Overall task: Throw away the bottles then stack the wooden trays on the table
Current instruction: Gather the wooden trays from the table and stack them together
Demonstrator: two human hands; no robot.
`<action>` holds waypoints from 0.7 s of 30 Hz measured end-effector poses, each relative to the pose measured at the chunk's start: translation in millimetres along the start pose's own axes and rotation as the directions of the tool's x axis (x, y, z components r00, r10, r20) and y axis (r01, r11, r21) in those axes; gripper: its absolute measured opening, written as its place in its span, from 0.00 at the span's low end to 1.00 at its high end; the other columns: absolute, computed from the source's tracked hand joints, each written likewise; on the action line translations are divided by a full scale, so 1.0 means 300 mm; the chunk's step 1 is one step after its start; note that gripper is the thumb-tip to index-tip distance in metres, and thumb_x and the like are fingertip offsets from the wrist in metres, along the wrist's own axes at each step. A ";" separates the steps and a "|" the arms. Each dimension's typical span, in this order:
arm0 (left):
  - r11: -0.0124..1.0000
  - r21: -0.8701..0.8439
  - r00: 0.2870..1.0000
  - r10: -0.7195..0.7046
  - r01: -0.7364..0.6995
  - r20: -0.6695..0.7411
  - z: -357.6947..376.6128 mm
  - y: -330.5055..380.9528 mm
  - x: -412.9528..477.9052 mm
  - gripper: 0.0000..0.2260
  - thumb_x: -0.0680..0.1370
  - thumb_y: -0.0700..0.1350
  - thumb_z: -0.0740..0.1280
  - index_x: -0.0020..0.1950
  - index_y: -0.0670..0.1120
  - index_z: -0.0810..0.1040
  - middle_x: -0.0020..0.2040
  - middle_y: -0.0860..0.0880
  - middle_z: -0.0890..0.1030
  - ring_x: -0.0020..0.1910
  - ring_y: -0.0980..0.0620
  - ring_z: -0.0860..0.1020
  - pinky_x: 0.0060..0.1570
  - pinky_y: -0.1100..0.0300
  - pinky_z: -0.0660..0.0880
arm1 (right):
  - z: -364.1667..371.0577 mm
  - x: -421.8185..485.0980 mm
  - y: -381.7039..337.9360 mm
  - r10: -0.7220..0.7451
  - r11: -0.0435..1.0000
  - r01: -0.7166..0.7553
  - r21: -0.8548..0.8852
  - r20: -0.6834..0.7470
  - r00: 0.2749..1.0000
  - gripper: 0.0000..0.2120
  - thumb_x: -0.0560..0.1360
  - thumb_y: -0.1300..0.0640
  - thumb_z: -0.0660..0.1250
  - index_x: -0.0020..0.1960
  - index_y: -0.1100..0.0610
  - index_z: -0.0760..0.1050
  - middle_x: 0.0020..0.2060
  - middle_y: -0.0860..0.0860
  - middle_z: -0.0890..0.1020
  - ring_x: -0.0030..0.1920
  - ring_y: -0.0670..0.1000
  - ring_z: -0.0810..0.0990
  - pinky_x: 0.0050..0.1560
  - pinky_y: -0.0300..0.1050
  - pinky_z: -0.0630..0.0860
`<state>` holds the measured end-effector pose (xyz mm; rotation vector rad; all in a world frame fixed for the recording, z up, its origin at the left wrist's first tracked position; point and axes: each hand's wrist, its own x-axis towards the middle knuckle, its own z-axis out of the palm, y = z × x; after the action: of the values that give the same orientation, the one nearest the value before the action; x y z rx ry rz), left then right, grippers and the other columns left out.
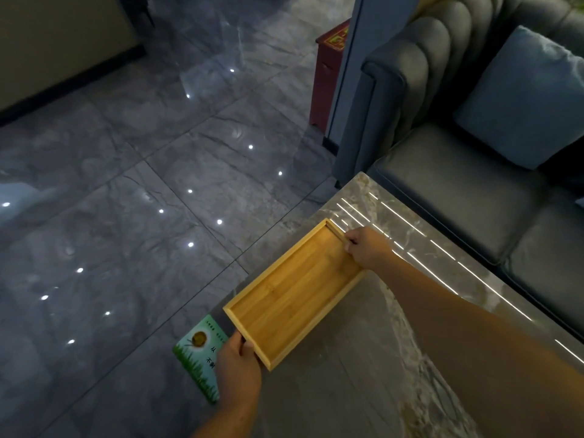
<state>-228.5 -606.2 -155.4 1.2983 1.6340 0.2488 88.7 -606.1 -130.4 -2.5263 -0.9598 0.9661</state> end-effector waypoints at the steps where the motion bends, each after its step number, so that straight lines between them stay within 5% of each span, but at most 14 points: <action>1: 1.000 -0.019 1.000 -0.006 0.007 0.008 0.001 -0.003 0.006 0.15 0.78 0.38 0.59 0.58 0.49 0.81 0.45 0.49 0.85 0.46 0.47 0.82 0.49 0.44 0.81 | 0.003 0.007 -0.002 -0.002 1.000 0.002 0.003 -0.013 1.000 0.07 0.77 0.61 0.64 0.48 0.58 0.81 0.43 0.52 0.81 0.45 0.51 0.77 0.45 0.42 0.70; 8: 0.998 -0.053 0.999 -0.020 0.023 0.048 0.007 -0.012 0.019 0.14 0.79 0.40 0.59 0.60 0.50 0.80 0.49 0.49 0.84 0.50 0.47 0.81 0.53 0.43 0.80 | 0.016 0.009 0.009 0.027 1.000 -0.027 -0.011 -0.038 0.999 0.08 0.78 0.61 0.63 0.52 0.57 0.80 0.46 0.54 0.81 0.52 0.56 0.80 0.48 0.45 0.71; 11: 1.000 -0.031 0.998 0.005 -0.003 0.070 0.002 -0.005 0.017 0.12 0.80 0.41 0.59 0.55 0.48 0.81 0.46 0.48 0.84 0.48 0.47 0.82 0.50 0.42 0.81 | 0.046 -0.023 0.003 0.097 0.995 -0.097 0.004 -0.040 0.995 0.22 0.78 0.58 0.63 0.72 0.55 0.68 0.66 0.57 0.76 0.67 0.60 0.74 0.66 0.53 0.71; 15: 0.997 0.030 0.997 0.070 -0.071 0.044 -0.032 -0.011 -0.006 0.10 0.81 0.44 0.59 0.54 0.49 0.80 0.47 0.46 0.82 0.48 0.46 0.79 0.53 0.46 0.78 | 0.124 -0.151 0.030 0.200 0.977 -0.184 0.109 -0.162 0.966 0.36 0.75 0.53 0.68 0.77 0.54 0.54 0.72 0.60 0.67 0.71 0.61 0.68 0.68 0.60 0.69; 18: 0.996 0.022 0.994 0.087 -0.088 0.058 -0.050 -0.013 -0.031 0.12 0.81 0.45 0.60 0.39 0.54 0.75 0.38 0.53 0.77 0.44 0.47 0.76 0.44 0.54 0.72 | 0.135 -0.268 0.068 0.209 0.960 -0.156 0.231 -0.229 0.951 0.37 0.73 0.54 0.72 0.76 0.56 0.58 0.70 0.60 0.69 0.69 0.61 0.70 0.66 0.54 0.70; 21: 0.997 0.014 0.987 0.069 -0.072 0.146 -0.055 -0.042 -0.085 0.09 0.81 0.47 0.60 0.42 0.50 0.76 0.39 0.51 0.77 0.45 0.46 0.76 0.45 0.53 0.72 | 0.150 -0.412 0.120 0.193 0.955 -0.147 0.259 -0.164 0.967 0.35 0.72 0.52 0.73 0.74 0.57 0.62 0.70 0.58 0.71 0.69 0.58 0.71 0.67 0.51 0.69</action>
<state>-250.9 -626.0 -141.6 1.3582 1.4725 0.1776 7.0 -714.8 -119.3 -2.4638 -0.5378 0.8162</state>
